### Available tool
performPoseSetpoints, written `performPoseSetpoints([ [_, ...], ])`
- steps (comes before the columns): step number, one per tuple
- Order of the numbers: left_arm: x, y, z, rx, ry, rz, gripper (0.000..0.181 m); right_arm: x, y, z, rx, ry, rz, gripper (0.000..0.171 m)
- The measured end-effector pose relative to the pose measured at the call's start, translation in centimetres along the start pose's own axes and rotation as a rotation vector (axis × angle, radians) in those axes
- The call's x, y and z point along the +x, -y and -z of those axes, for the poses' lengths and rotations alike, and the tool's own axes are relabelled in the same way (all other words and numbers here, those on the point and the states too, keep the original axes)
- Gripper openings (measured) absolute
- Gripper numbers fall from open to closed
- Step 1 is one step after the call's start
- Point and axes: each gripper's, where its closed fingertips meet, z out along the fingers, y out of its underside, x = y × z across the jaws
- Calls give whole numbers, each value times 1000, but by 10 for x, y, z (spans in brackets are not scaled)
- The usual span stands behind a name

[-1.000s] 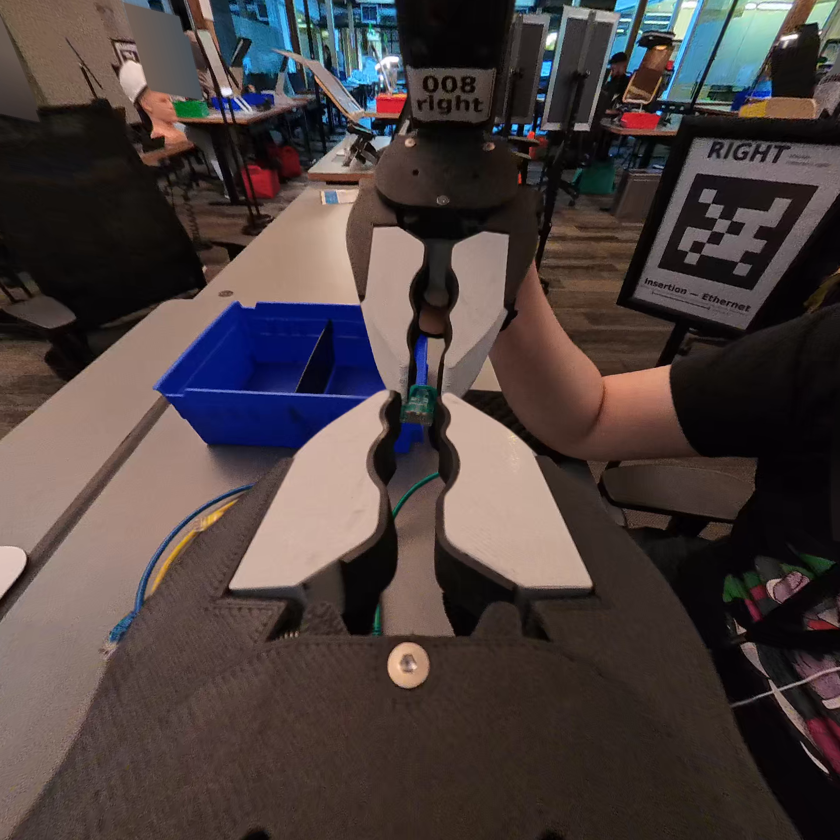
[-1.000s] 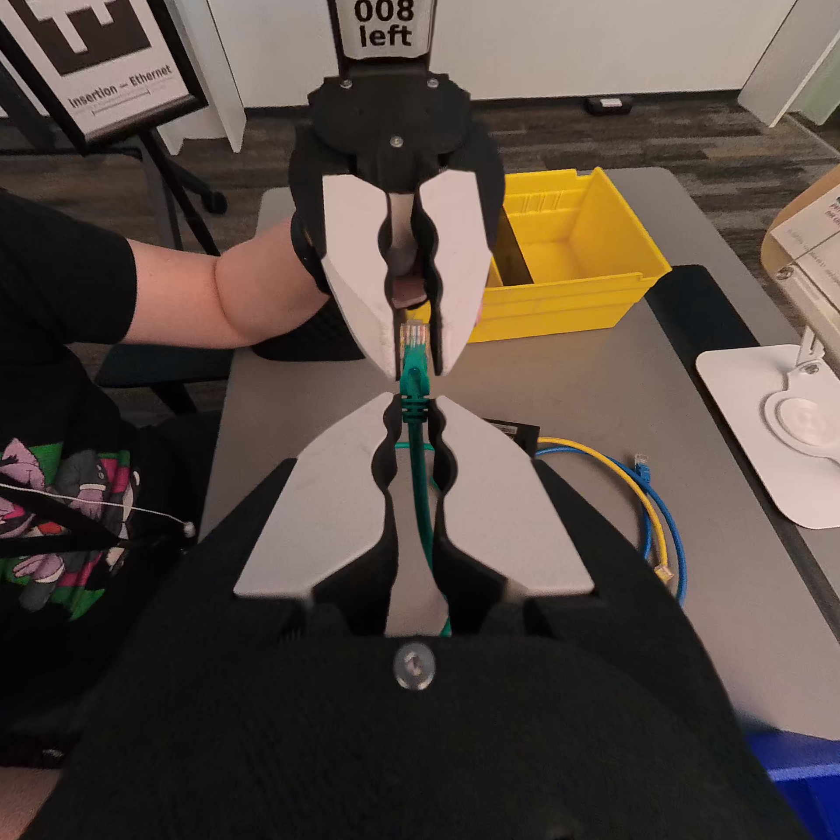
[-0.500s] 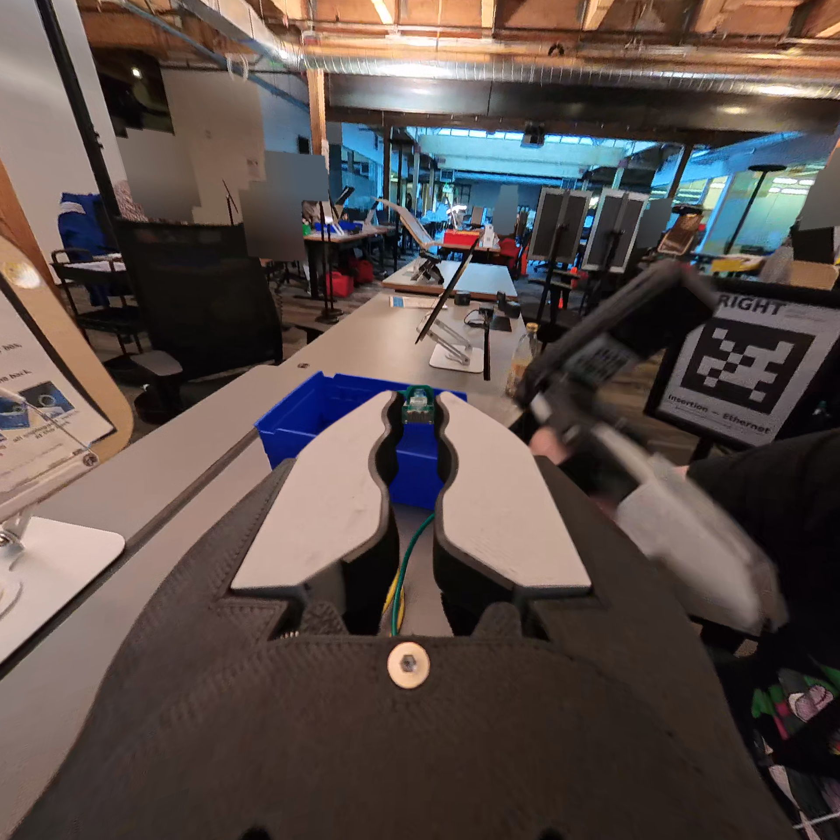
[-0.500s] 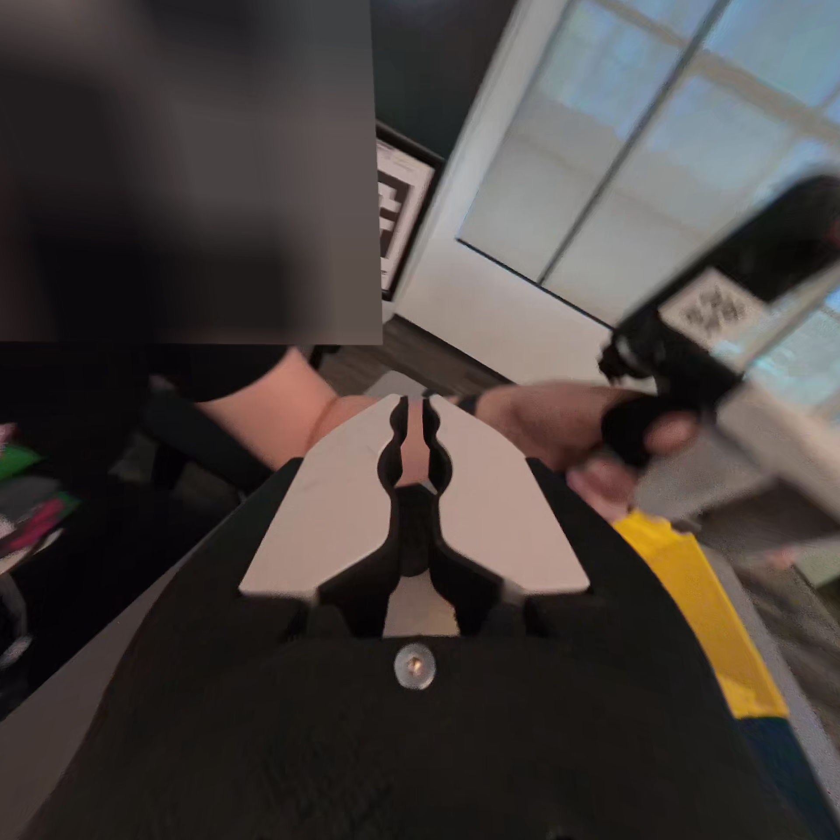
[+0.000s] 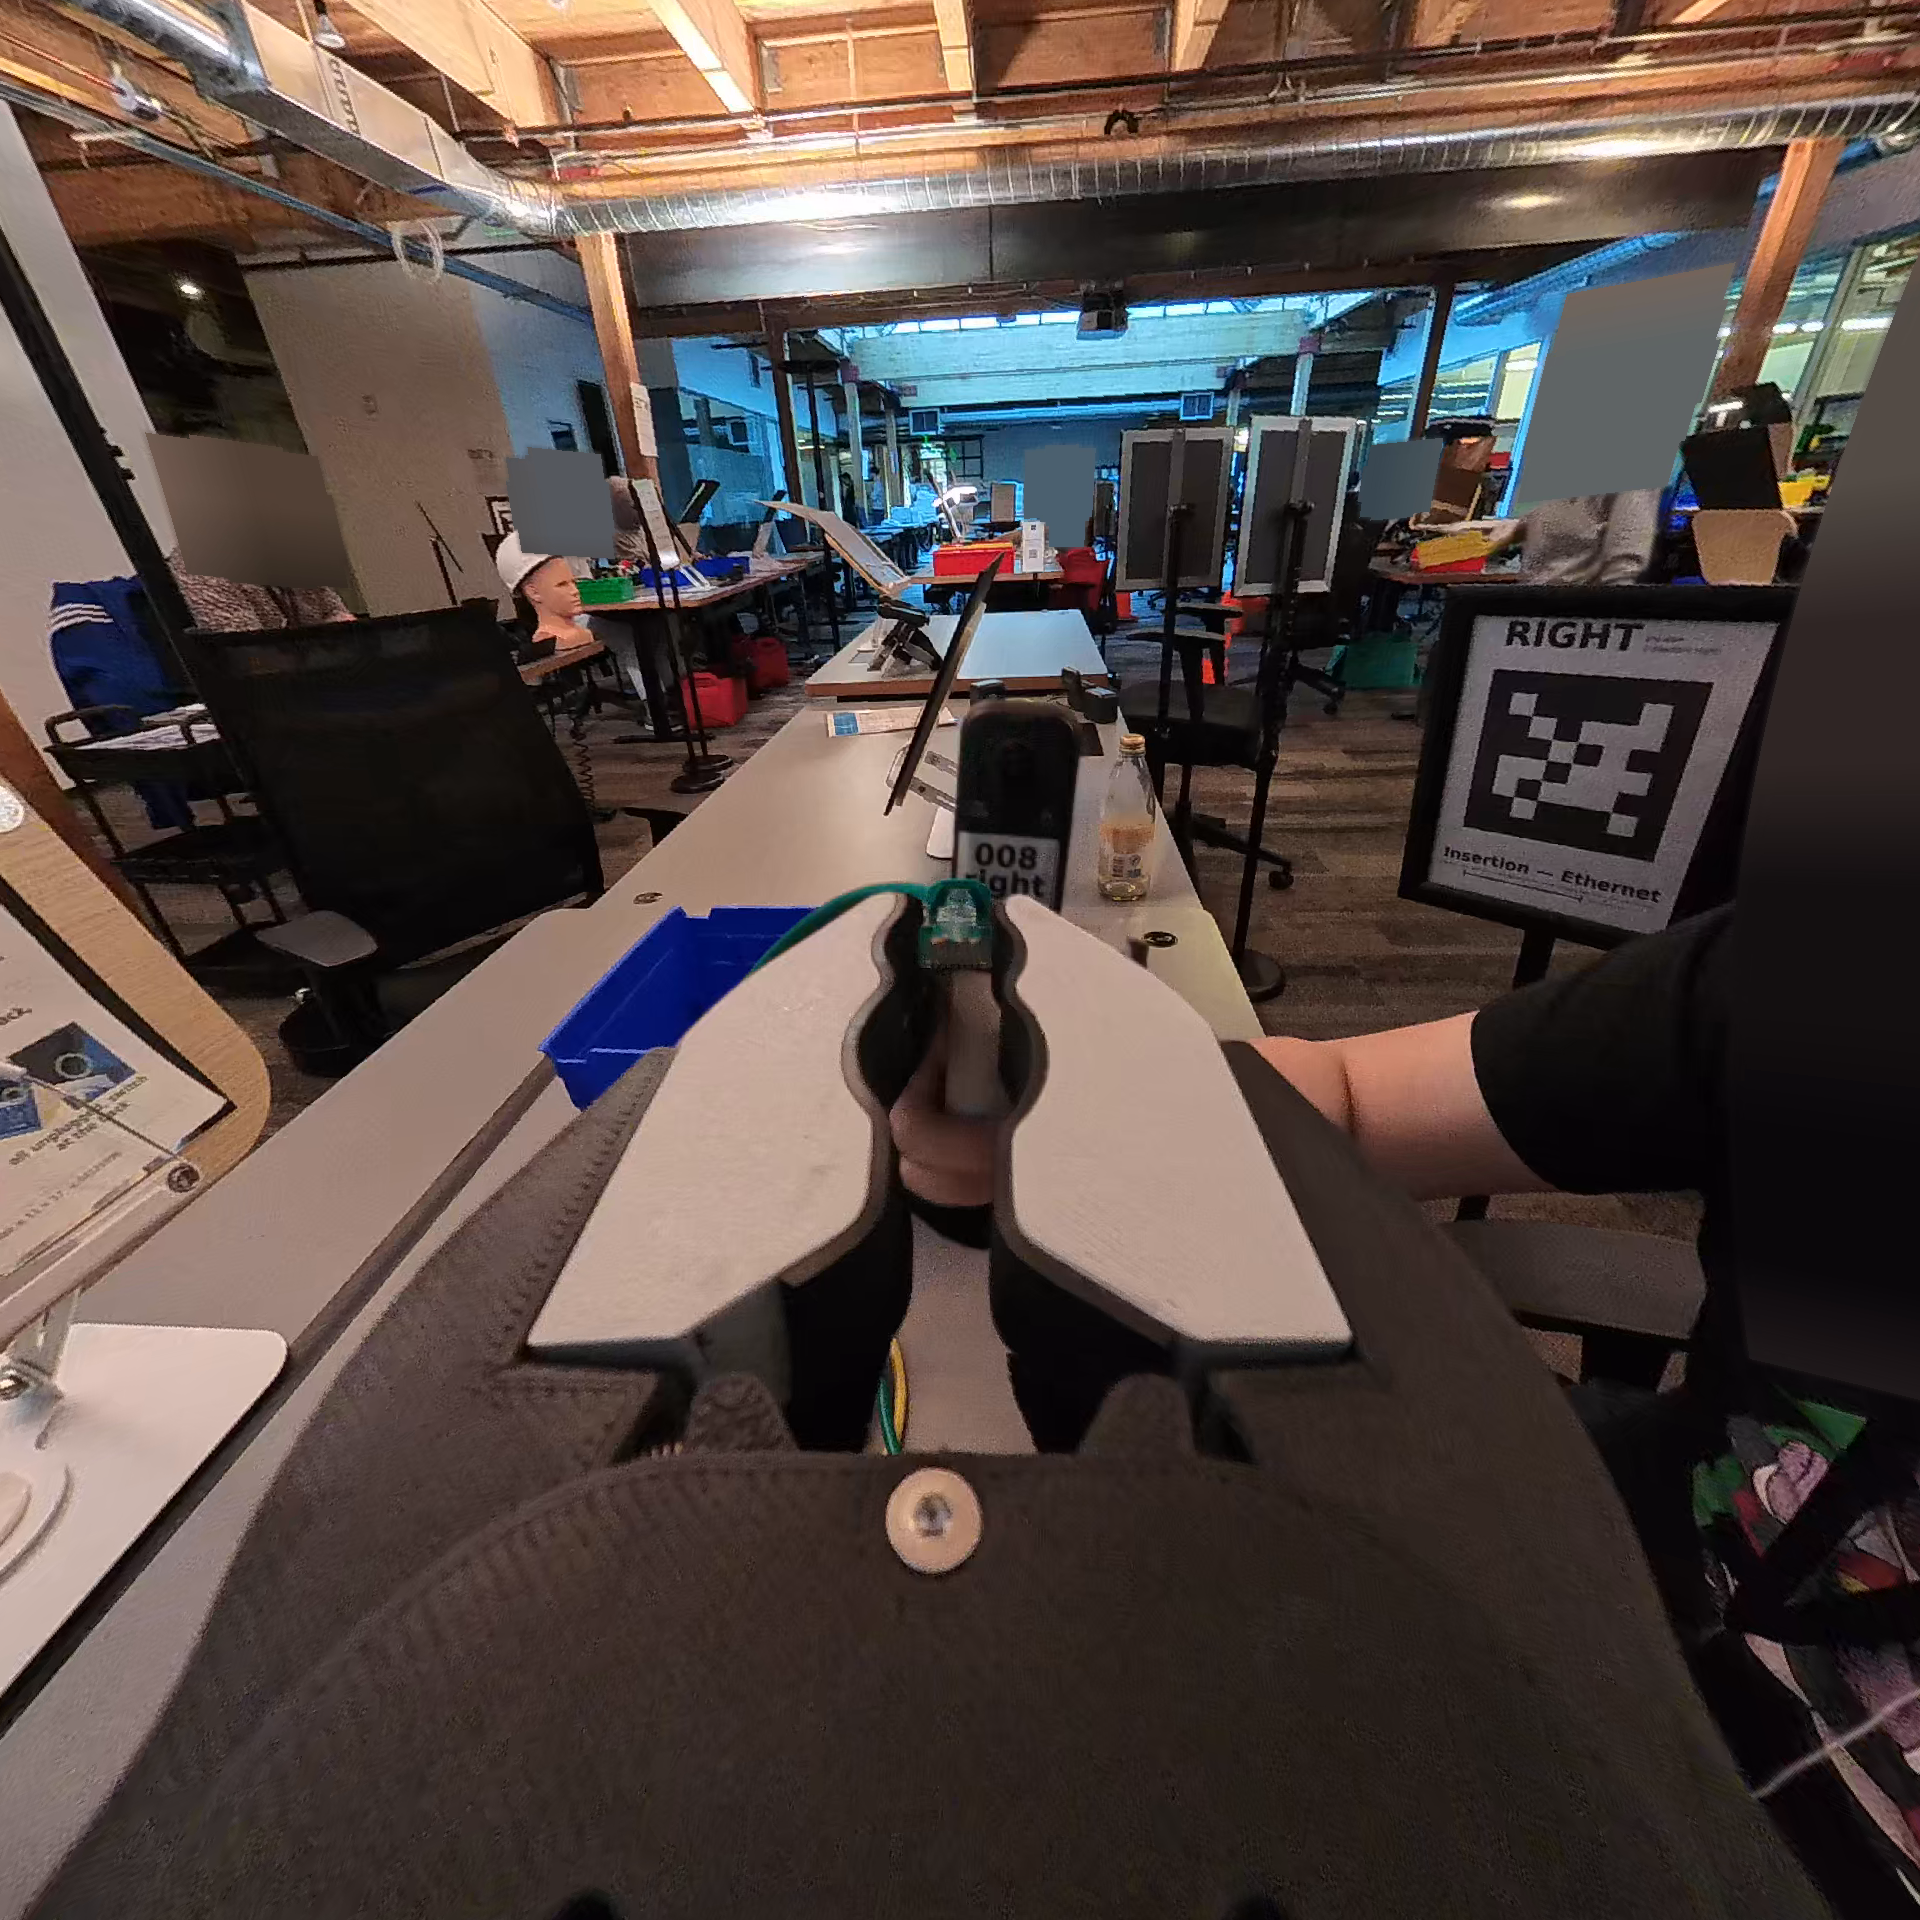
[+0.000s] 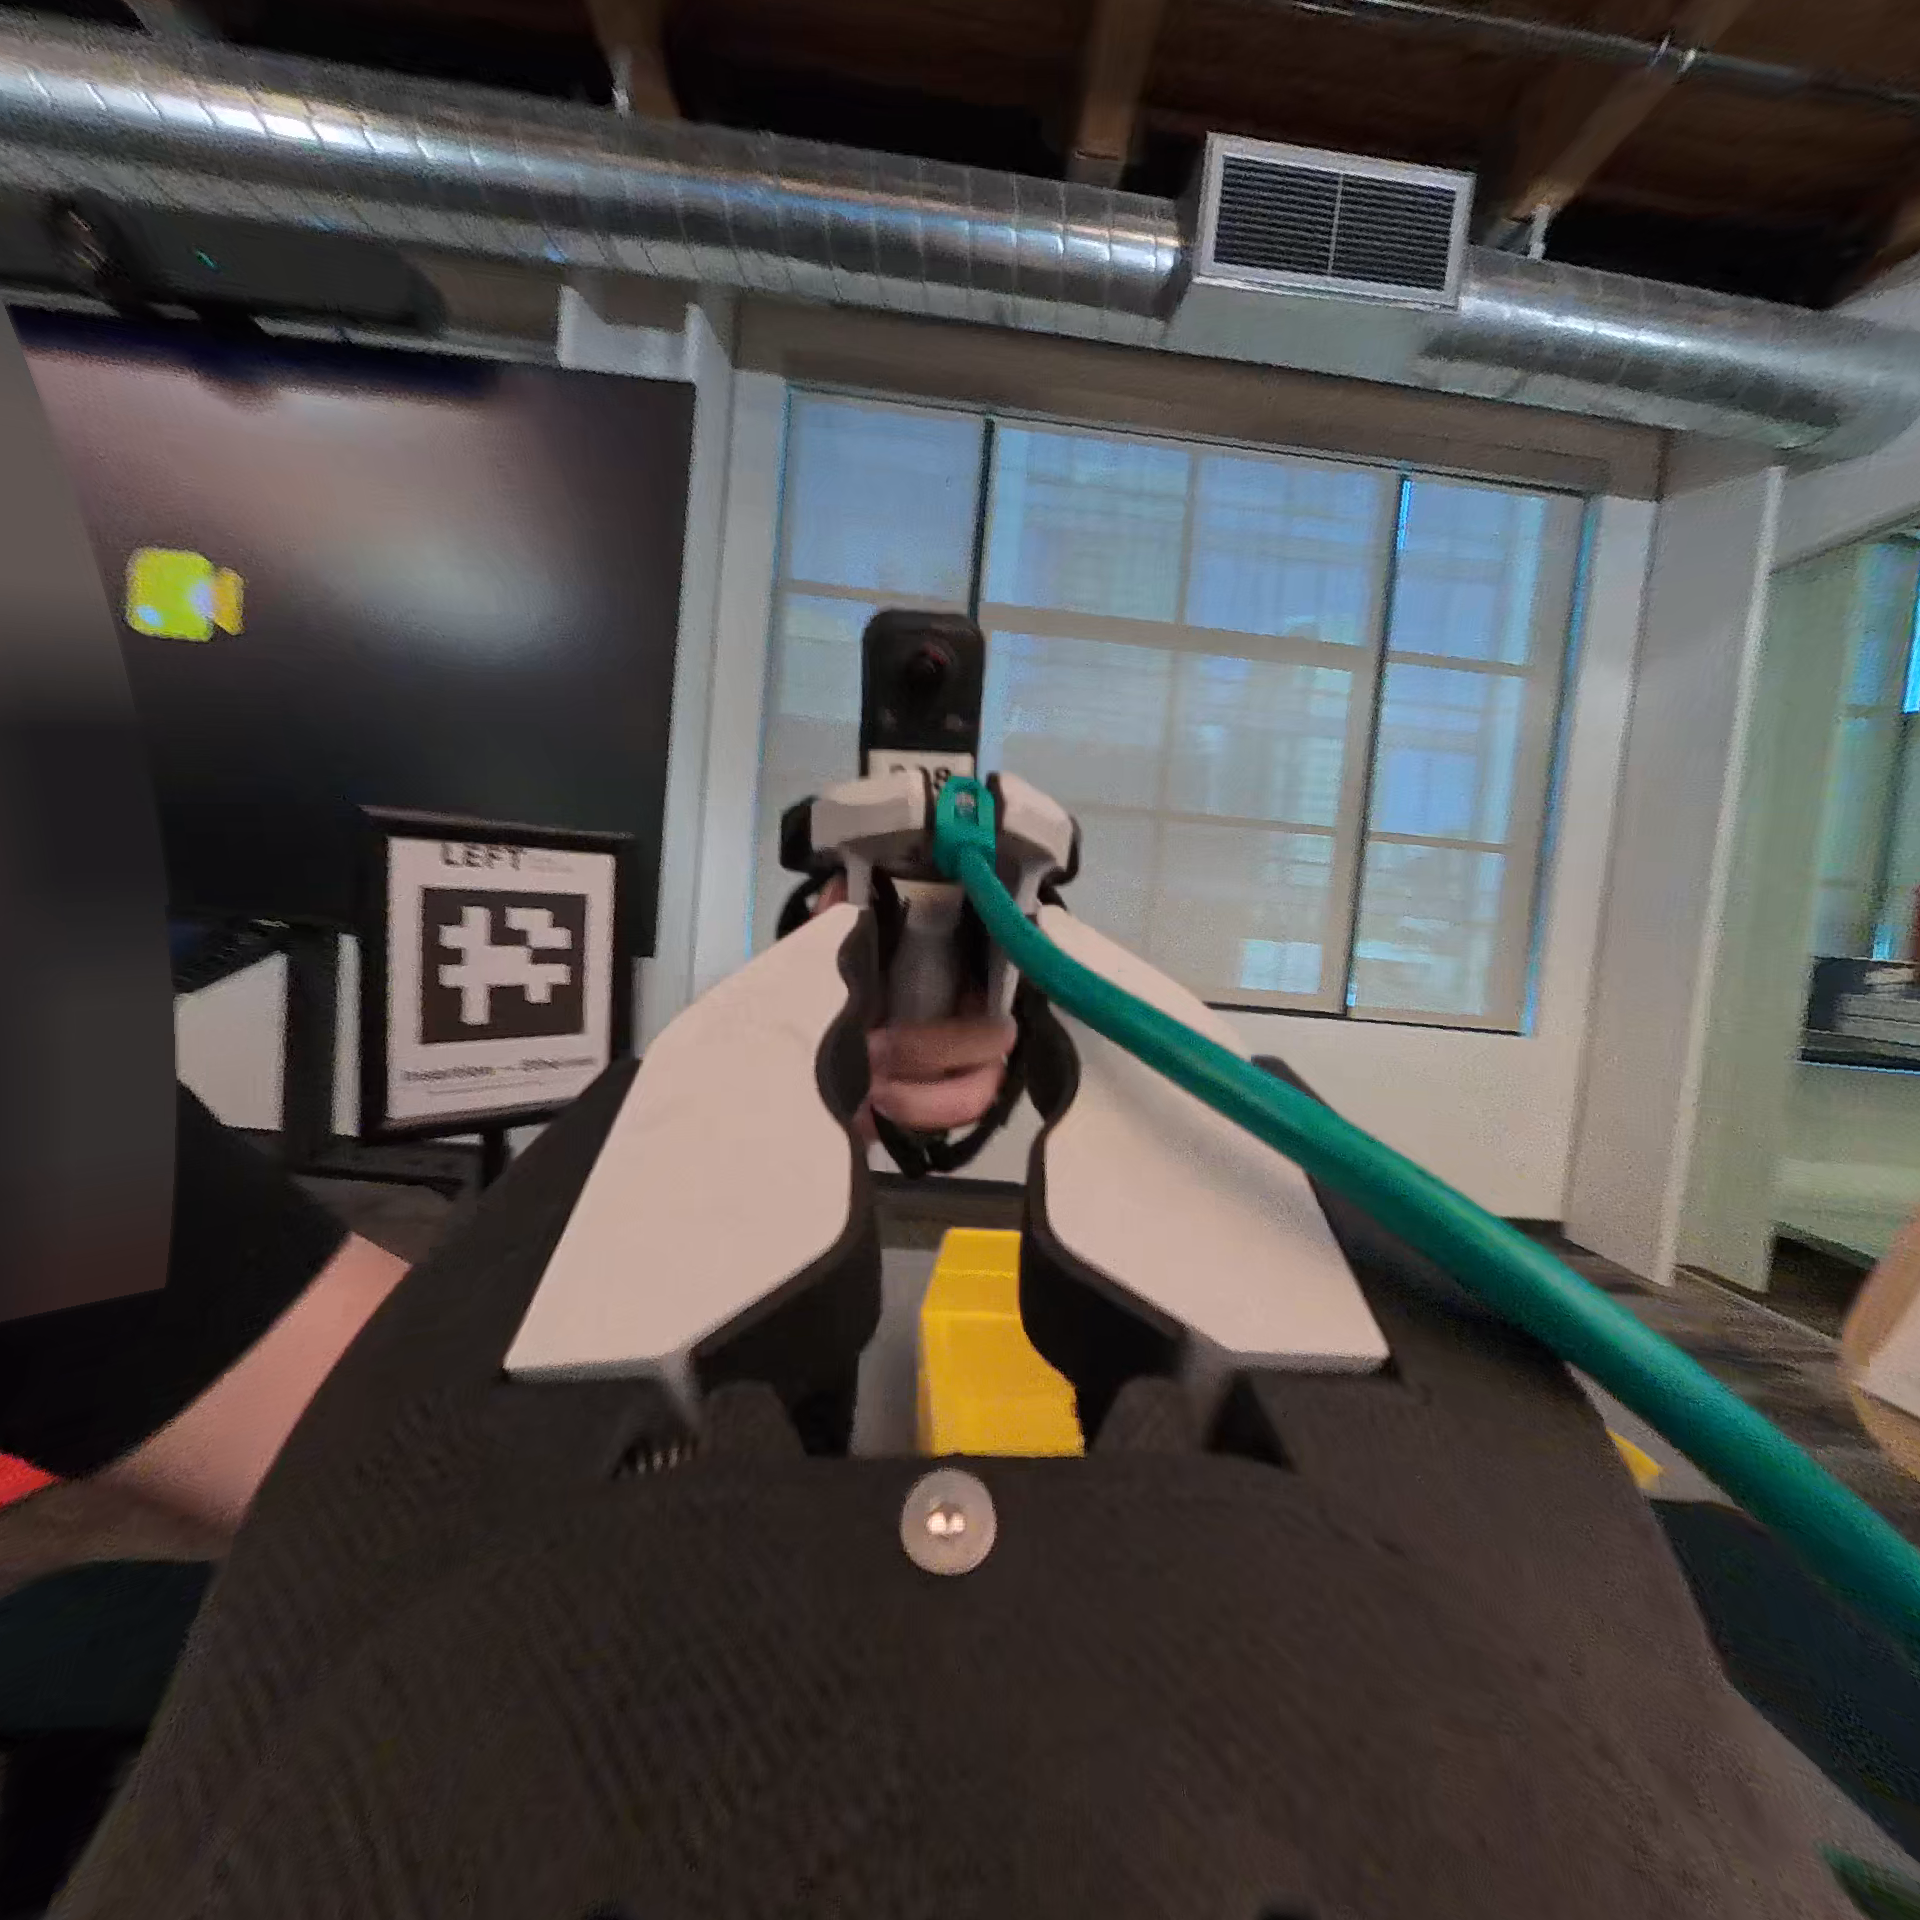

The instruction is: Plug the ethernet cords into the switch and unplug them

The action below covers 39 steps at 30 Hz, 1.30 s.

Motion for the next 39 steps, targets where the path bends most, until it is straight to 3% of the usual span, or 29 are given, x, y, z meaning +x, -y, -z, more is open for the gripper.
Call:
performPoseSetpoints([
  [8, 7, -6, -6, -31, -37, -3, 11, -3, 4, 4, -29, 83, -100, 11],
  [23, 6, -14, -5, -71, -42, -21, 11, -3, 3, 6, -109, 87, -87, 6],
  [28, -18, -9, 6, -42, 110, -39, 34, 5, 8, 11, -119, 21, -8, 6],
  [34, -51, -4, 30, -5, 327, 108, 45, 1, 37, 16, -181, -112, 315, 6],
  [39, -66, -64, 36, -210, 690, 109, 55, -26, 81, 21, -260, -231, 696, 6],
])
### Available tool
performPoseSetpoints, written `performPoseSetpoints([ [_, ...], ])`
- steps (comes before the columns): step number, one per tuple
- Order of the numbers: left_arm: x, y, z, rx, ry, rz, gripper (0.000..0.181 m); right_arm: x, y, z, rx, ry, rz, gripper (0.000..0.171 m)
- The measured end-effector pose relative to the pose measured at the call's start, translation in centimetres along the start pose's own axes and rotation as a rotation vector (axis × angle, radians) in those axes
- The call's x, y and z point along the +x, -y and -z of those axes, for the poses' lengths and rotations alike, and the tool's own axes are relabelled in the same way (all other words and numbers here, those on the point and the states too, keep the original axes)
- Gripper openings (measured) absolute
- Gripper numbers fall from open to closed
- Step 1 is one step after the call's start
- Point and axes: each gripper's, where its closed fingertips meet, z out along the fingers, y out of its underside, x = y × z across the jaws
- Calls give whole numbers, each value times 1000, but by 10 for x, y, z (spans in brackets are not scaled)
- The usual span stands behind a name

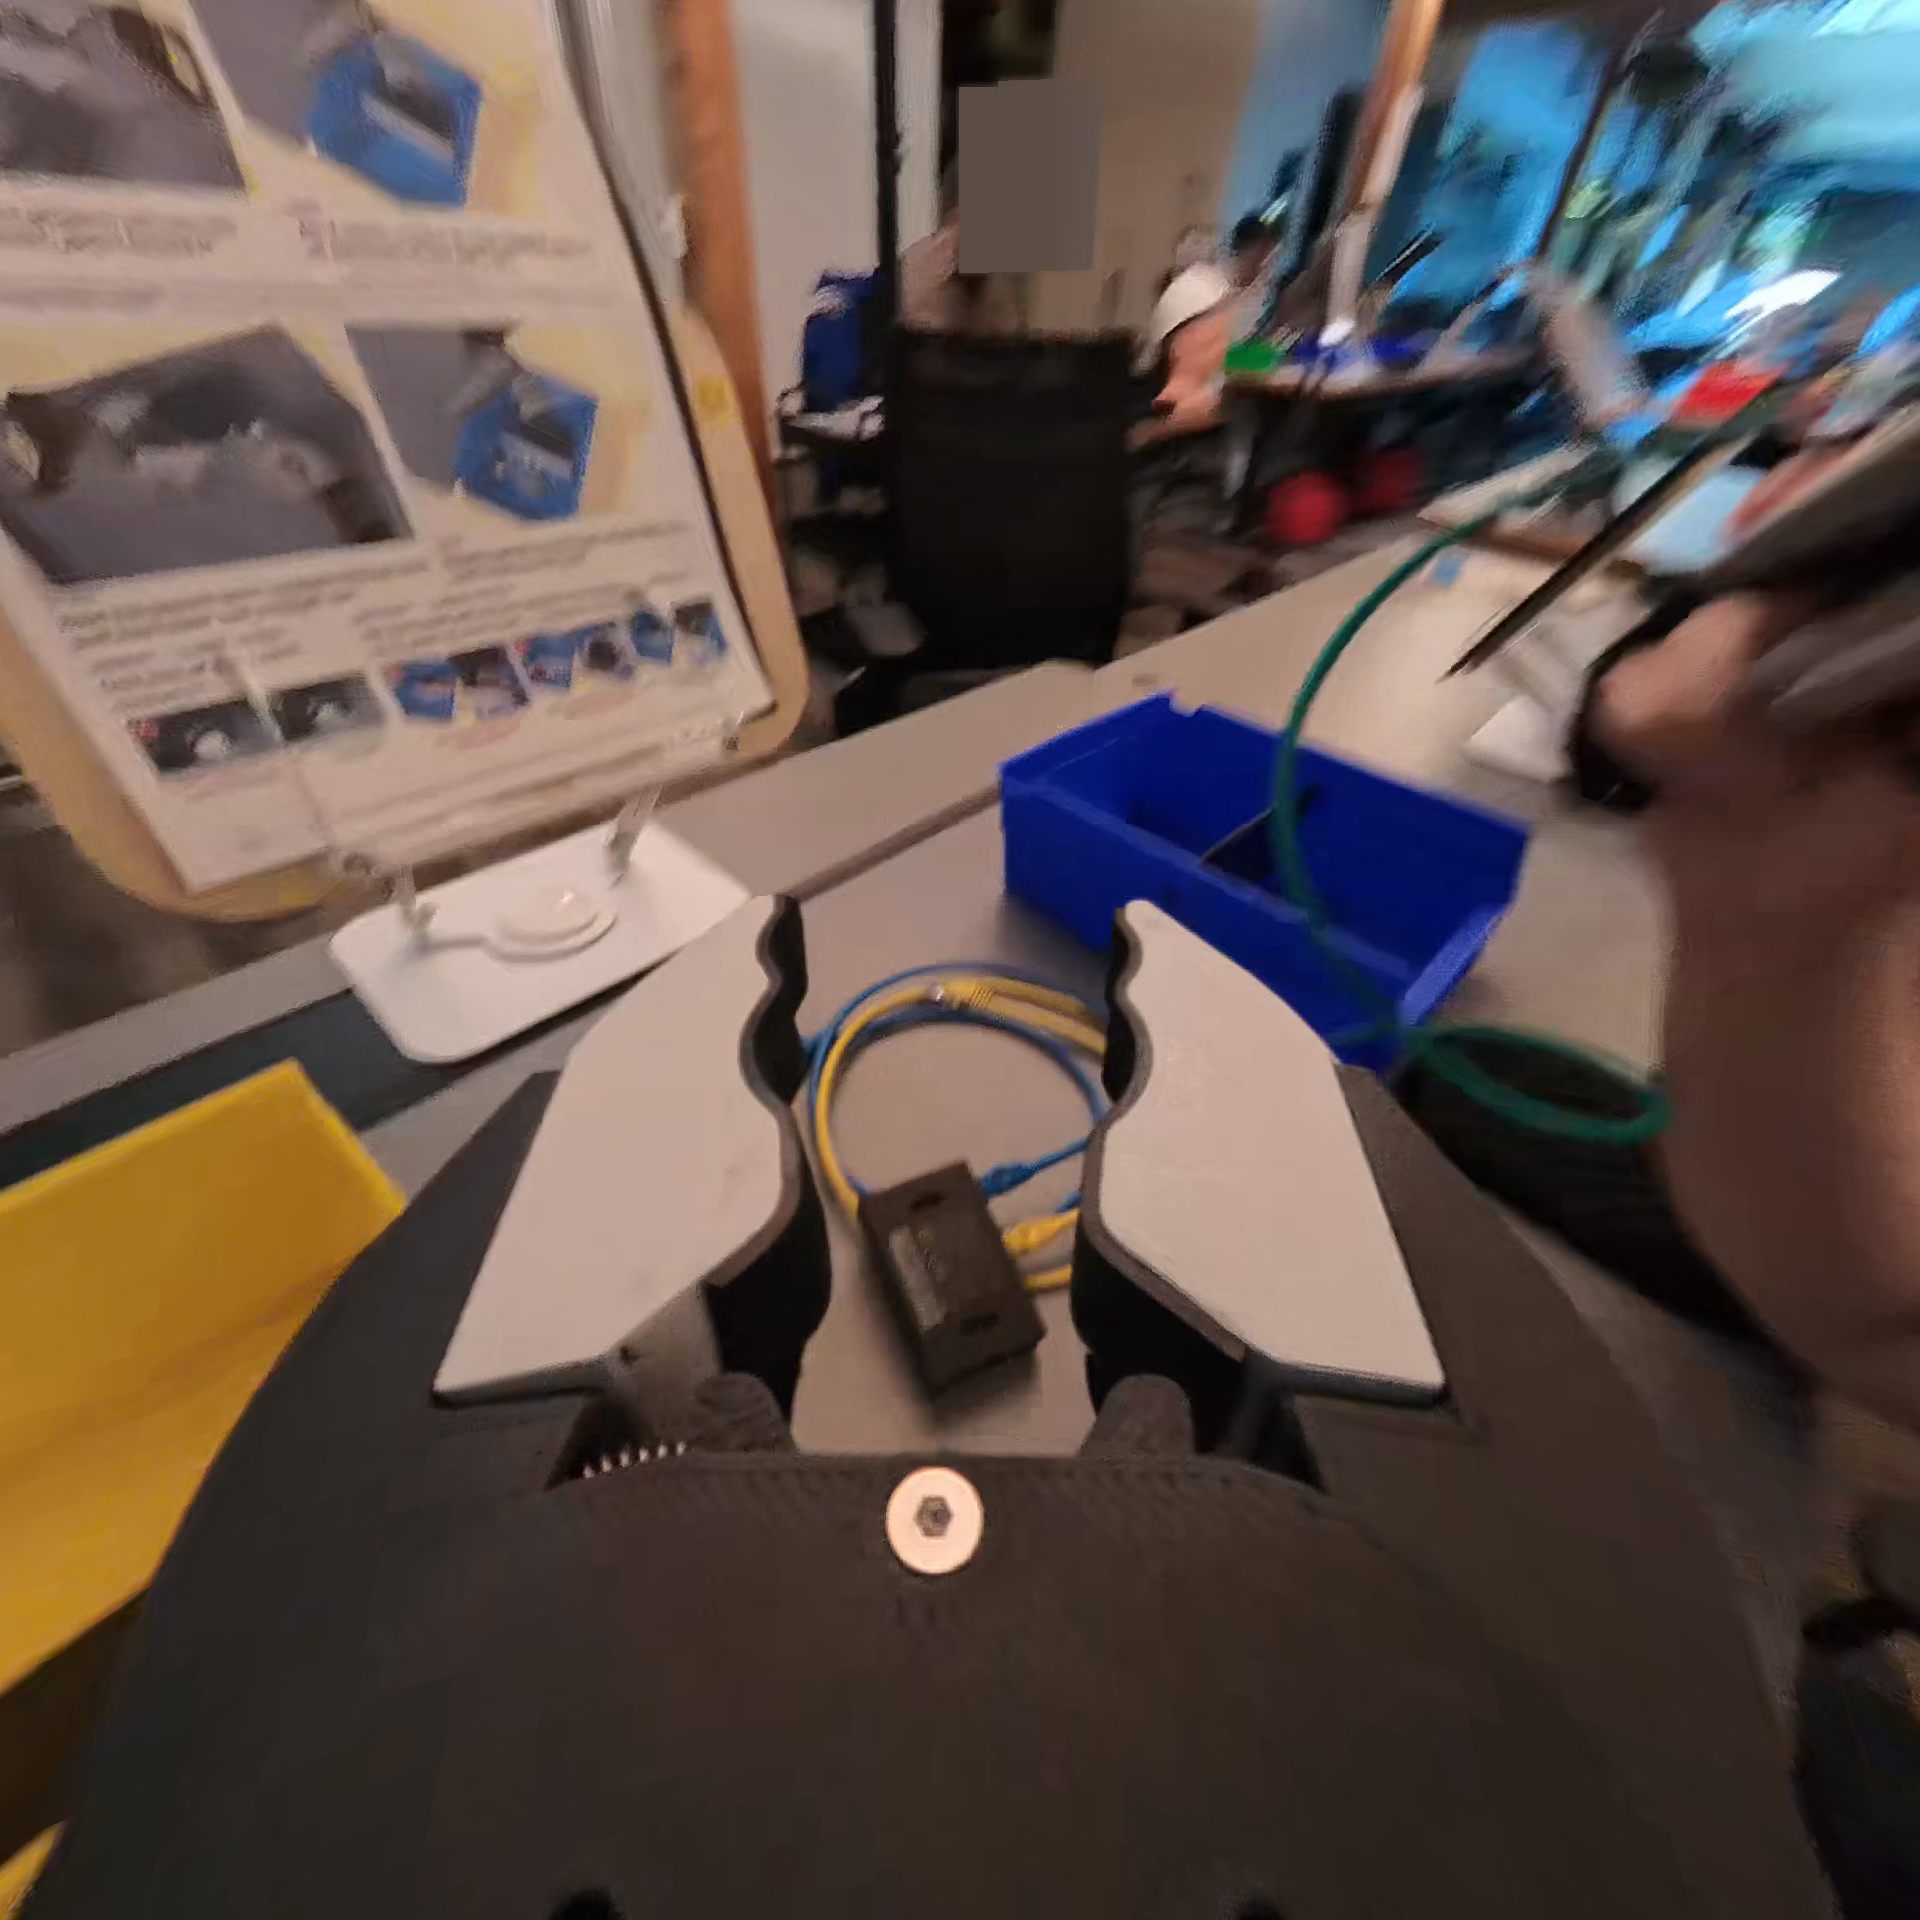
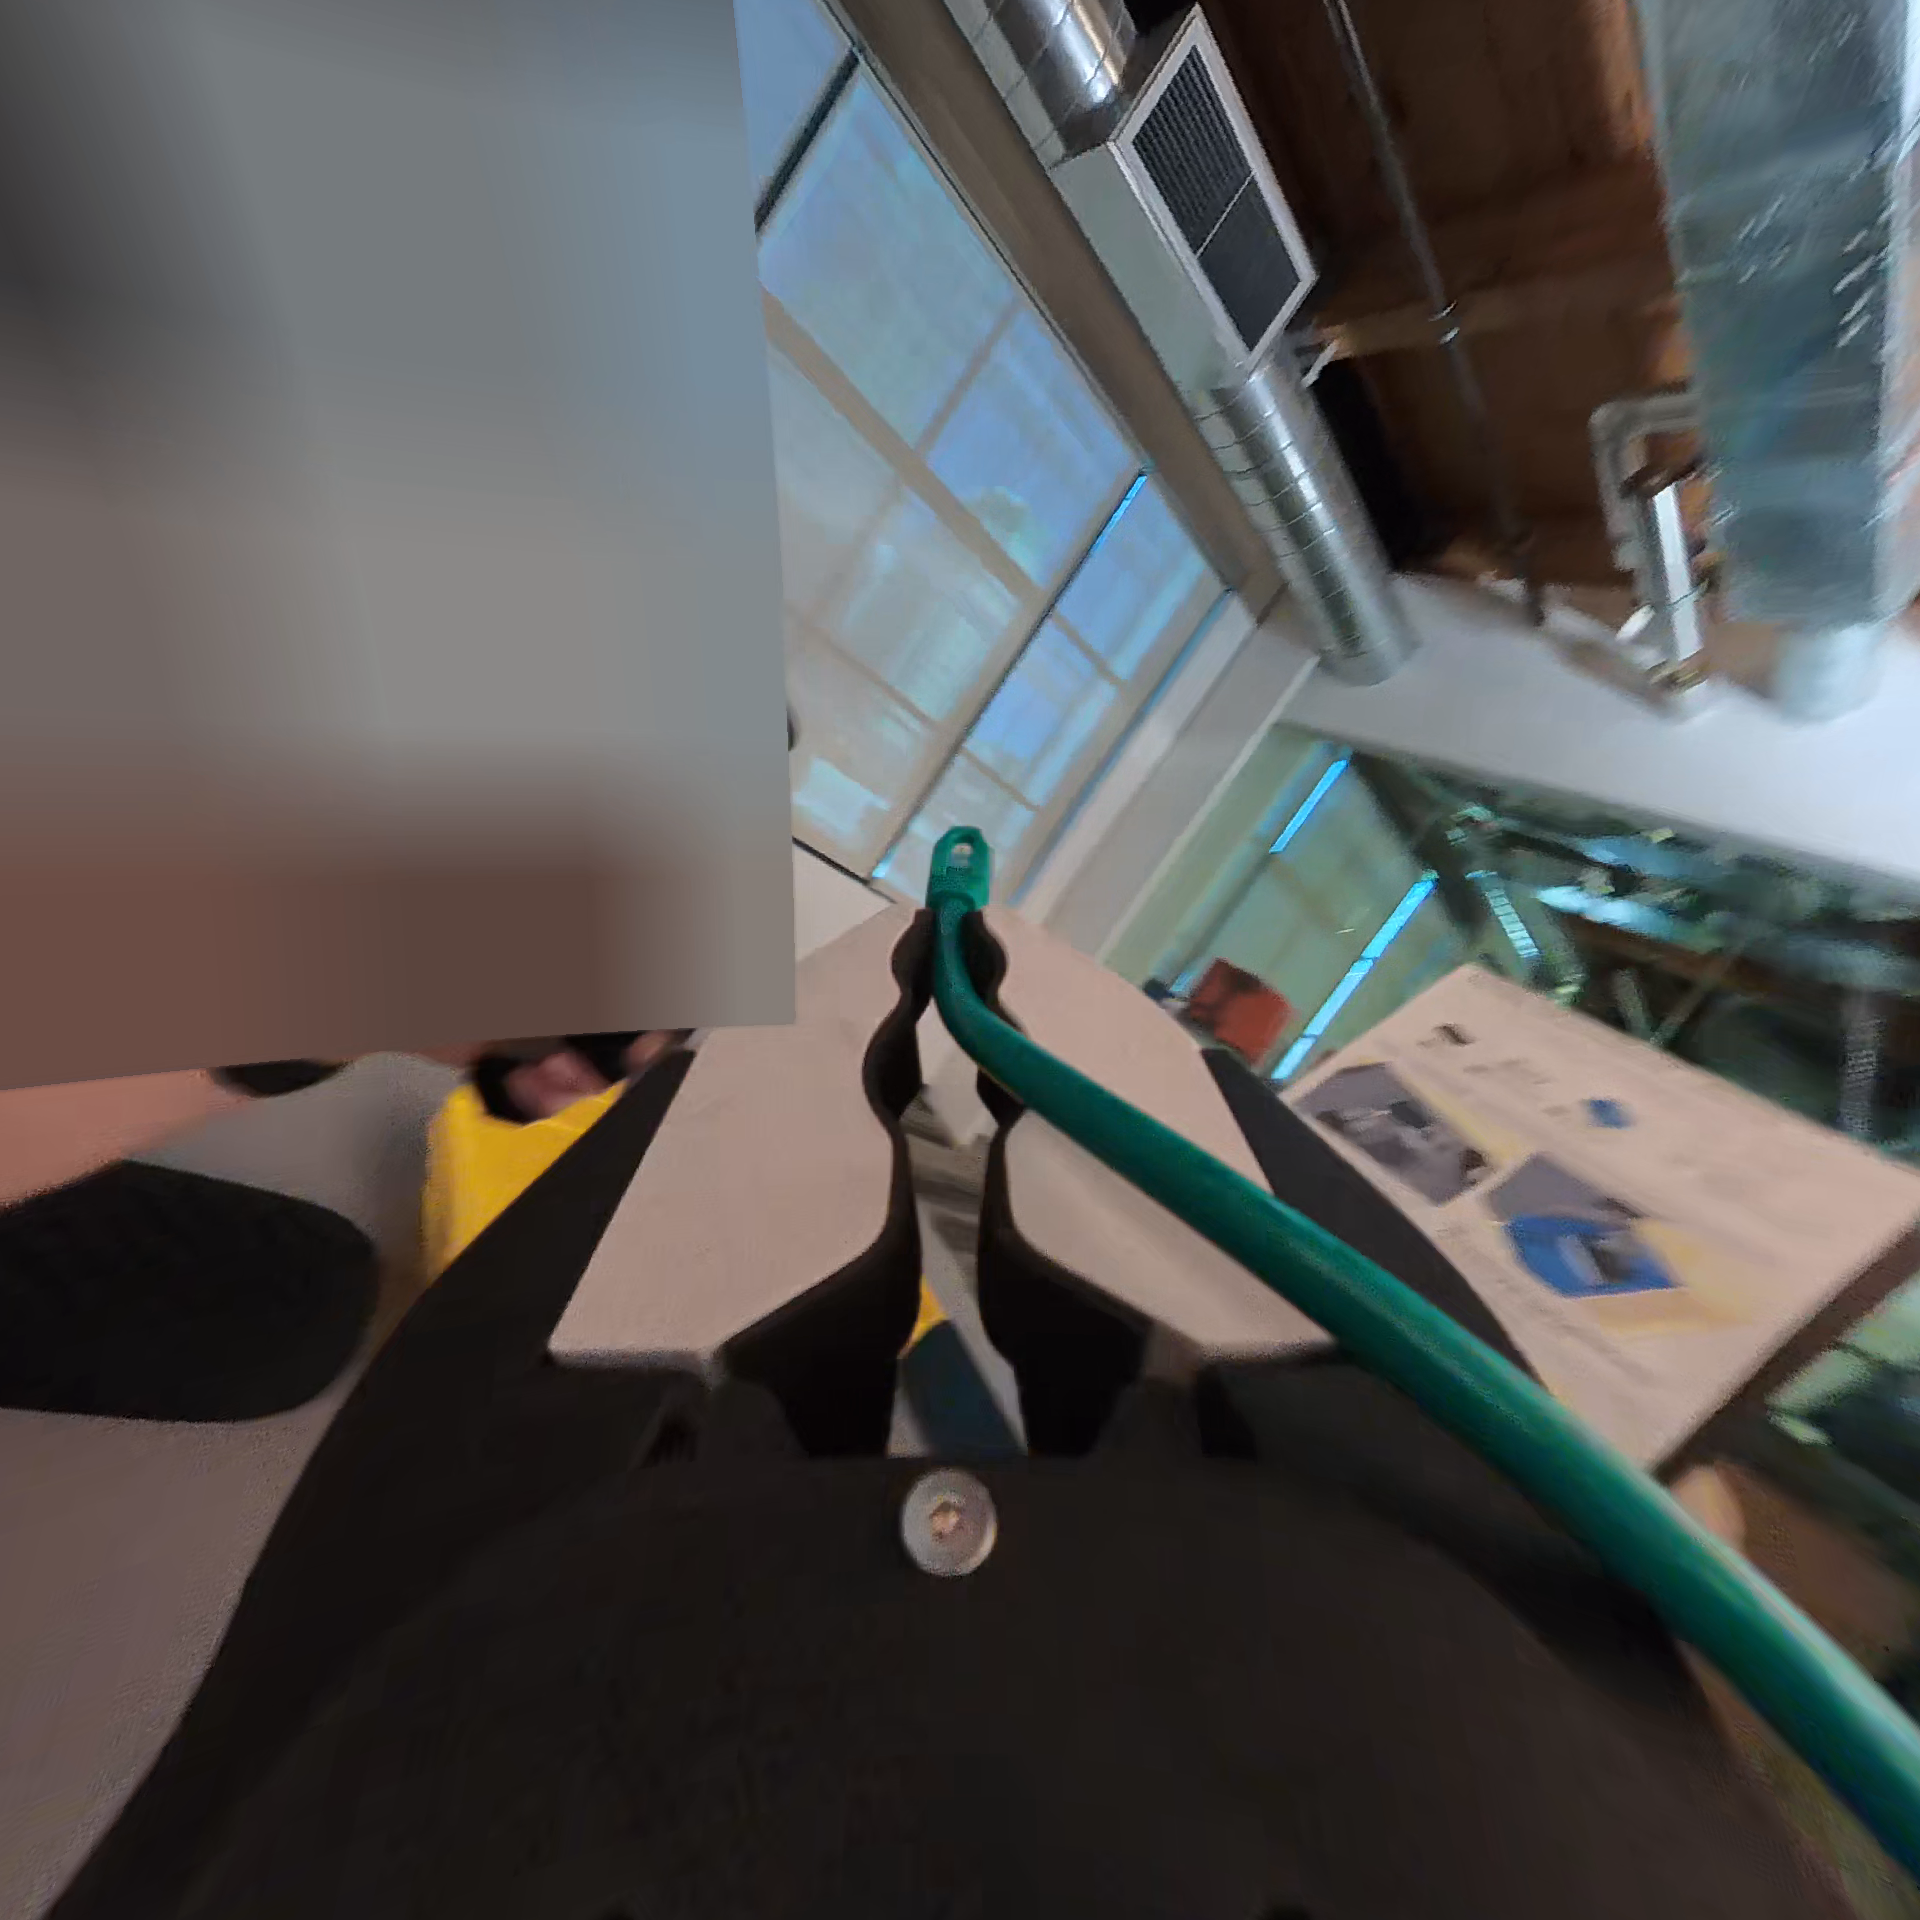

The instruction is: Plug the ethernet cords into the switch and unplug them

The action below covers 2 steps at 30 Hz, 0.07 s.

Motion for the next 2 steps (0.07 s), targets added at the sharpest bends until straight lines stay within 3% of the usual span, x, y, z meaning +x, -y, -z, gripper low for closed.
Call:
performPoseSetpoints([
  [2, 13, -40, -11, -48, 80, -36, 58, 5, 16, 10, -14, -45, 94, 6],
])
